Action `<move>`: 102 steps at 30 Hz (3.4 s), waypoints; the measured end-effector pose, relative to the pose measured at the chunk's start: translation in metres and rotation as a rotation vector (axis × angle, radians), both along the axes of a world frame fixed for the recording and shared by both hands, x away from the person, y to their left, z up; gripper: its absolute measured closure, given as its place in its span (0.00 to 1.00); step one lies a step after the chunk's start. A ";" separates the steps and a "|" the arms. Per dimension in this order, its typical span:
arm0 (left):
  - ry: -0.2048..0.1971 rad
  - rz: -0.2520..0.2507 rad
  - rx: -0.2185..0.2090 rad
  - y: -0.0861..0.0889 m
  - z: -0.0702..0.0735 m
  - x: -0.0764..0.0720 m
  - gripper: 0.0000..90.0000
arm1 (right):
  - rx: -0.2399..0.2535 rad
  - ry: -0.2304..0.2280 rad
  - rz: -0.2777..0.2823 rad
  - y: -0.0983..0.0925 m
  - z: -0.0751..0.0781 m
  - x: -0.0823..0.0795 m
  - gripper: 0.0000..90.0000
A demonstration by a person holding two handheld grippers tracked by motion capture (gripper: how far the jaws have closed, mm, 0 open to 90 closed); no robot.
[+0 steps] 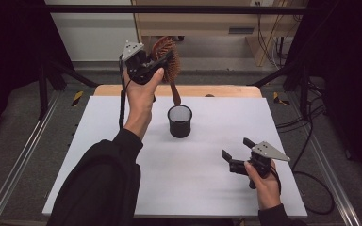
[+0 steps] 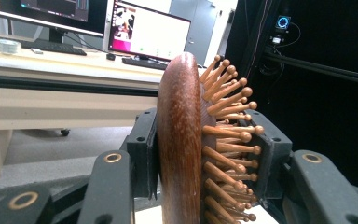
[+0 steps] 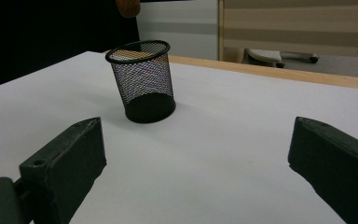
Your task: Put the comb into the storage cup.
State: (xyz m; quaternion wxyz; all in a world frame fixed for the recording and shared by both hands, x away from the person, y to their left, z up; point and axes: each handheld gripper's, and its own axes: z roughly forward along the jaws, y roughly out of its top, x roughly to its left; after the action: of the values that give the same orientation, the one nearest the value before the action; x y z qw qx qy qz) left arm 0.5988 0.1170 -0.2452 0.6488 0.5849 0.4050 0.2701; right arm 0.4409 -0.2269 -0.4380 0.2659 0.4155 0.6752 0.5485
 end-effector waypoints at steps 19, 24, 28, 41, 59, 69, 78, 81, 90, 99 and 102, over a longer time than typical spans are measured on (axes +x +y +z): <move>0.017 0.025 0.008 0.007 -0.019 0.007 0.58 | 0.003 0.019 0.003 0.004 -0.003 0.003 0.05; 0.020 0.028 0.015 0.009 -0.021 0.008 0.58 | 0.003 0.015 -0.006 0.003 -0.003 0.003 0.05; 0.034 0.032 0.029 0.008 -0.025 0.012 0.58 | 0.008 0.013 -0.012 0.002 -0.003 0.003 0.05; 0.052 0.024 0.043 0.004 -0.038 0.016 0.58 | 0.001 0.011 -0.020 0.002 -0.003 0.004 0.05; 0.080 -0.006 0.056 -0.008 -0.054 0.015 0.58 | -0.006 0.012 -0.013 0.003 -0.003 0.003 0.05; 0.109 -0.022 0.065 -0.014 -0.070 0.014 0.57 | -0.007 0.013 -0.011 0.004 -0.004 0.004 0.05; 0.135 -0.022 0.043 -0.017 -0.084 0.013 0.57 | -0.008 0.015 -0.007 0.004 -0.004 0.003 0.05; 0.136 -0.025 0.046 -0.017 -0.085 0.013 0.57 | -0.009 0.016 -0.004 0.005 -0.004 0.004 0.05; 0.141 -0.029 0.052 -0.020 -0.089 0.012 0.57 | -0.024 0.014 -0.004 0.006 -0.004 0.003 0.05; 0.150 -0.034 0.057 -0.023 -0.094 0.012 0.57 | -0.028 0.013 -0.005 0.006 -0.004 0.003 0.05; 0.152 -0.035 0.054 -0.024 -0.095 0.013 0.57 | -0.028 0.015 -0.005 0.006 -0.004 0.003 0.05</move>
State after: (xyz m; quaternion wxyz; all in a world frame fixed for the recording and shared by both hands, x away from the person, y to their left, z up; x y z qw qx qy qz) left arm 0.6116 0.0934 -0.3399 0.6047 0.6280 0.4353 0.2245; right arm 0.4443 -0.2205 -0.4423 0.2679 0.4175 0.6838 0.5351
